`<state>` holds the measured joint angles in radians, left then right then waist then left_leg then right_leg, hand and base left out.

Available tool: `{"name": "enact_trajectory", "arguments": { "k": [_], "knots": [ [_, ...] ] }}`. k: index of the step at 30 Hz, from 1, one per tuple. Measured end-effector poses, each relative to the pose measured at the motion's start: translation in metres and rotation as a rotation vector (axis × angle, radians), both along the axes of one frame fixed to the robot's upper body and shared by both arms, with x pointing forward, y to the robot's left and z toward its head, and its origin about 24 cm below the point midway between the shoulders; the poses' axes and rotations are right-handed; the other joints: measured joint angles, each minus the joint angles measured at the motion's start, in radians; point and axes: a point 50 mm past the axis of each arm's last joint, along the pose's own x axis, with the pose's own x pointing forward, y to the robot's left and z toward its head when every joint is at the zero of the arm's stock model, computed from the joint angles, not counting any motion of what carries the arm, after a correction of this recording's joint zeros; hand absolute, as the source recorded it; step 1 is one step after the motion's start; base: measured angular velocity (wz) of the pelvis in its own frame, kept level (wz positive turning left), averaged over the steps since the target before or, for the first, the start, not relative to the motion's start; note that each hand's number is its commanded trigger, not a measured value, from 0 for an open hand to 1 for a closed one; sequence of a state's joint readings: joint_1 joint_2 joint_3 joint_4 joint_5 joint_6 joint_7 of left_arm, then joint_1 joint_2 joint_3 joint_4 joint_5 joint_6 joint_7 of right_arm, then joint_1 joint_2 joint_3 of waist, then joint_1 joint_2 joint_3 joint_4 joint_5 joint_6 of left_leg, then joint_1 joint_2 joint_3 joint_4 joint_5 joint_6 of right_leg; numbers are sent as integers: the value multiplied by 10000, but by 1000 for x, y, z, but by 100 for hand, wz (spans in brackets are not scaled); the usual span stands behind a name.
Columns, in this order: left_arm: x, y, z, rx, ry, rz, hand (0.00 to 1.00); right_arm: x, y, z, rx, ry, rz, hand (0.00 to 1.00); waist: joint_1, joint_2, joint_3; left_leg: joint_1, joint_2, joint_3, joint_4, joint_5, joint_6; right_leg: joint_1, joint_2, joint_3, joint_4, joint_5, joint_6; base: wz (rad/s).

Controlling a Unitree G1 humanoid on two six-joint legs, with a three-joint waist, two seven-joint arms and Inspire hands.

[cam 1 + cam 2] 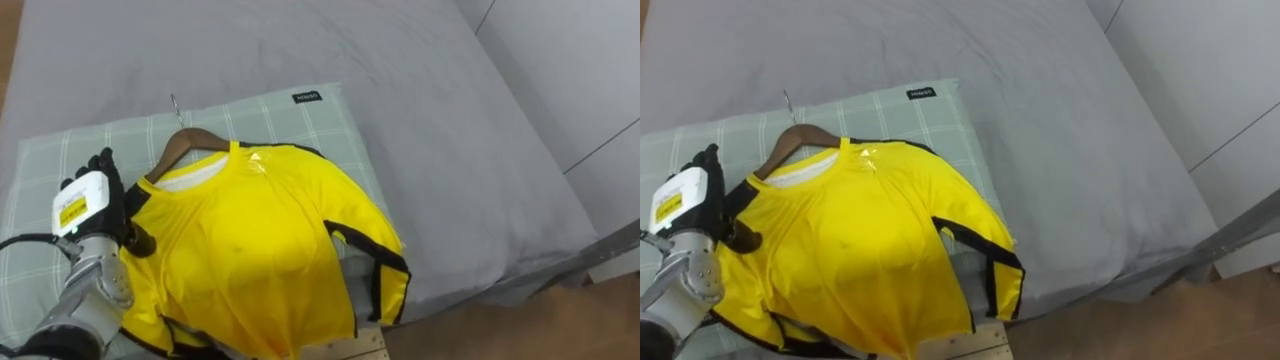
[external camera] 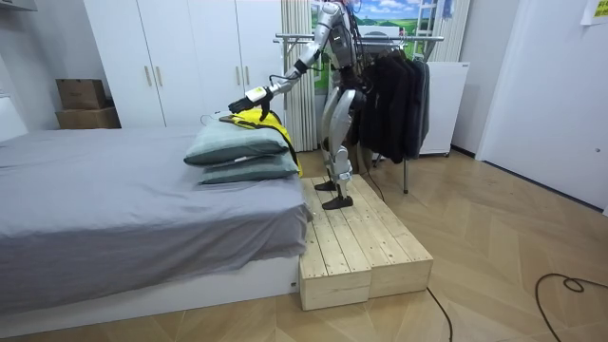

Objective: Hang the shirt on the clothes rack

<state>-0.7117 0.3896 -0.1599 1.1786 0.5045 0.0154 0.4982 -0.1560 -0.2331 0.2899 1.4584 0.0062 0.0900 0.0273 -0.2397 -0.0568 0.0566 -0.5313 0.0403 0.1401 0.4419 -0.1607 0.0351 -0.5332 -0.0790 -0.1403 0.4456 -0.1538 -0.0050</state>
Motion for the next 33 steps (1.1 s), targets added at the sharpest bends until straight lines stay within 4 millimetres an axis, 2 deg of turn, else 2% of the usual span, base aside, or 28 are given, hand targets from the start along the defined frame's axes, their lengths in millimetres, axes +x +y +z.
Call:
{"name": "enact_trajectory", "arguments": {
  "k": [5,17,18,21,23,24,33],
  "knots": [
    [4,3,9,100,-235,-39,0,-1,1,-1,197,73,-7,0,11,2,-1,-53,15,25,35,-6,-7,-67,46,9,19,20,-32,-2],
    [9,-2,8,-366,752,-752,0,0,2,0,532,47,-204,0,-70,29,16,-52,35,7,156,-16,-18,-19,73,3,36,55,-83,0],
    [9,-3,8,-376,890,-819,0,0,1,0,535,38,-232,0,-74,37,22,-58,36,-1,170,-23,-23,-19,77,3,31,55,-83,0],
    [11,-5,6,-697,1360,-1117,0,0,0,0,524,-25,-395,0,-73,166,104,-191,165,12,416,-177,-14,-44,140,6,33,54,-80,-6],
    [14,-10,8,-837,1640,-1454,0,-1,-2,1,526,-26,-475,0,-75,294,186,-313,186,20,567,-245,9,-104,175,6,41,53,-78,-4],
    [16,-12,10,-883,1702,-1559,0,-1,-2,1,531,-10,-479,0,-75,314,198,-336,183,22,572,-246,12,-127,171,10,47,53,-77,-4],
    [23,-20,14,-2009,2366,-2202,0,-4,-4,1,735,78,-549,0,-106,347,185,-249,180,242,589,-259,38,-155,95,23,109,172,-58,-6]
  ]
}}
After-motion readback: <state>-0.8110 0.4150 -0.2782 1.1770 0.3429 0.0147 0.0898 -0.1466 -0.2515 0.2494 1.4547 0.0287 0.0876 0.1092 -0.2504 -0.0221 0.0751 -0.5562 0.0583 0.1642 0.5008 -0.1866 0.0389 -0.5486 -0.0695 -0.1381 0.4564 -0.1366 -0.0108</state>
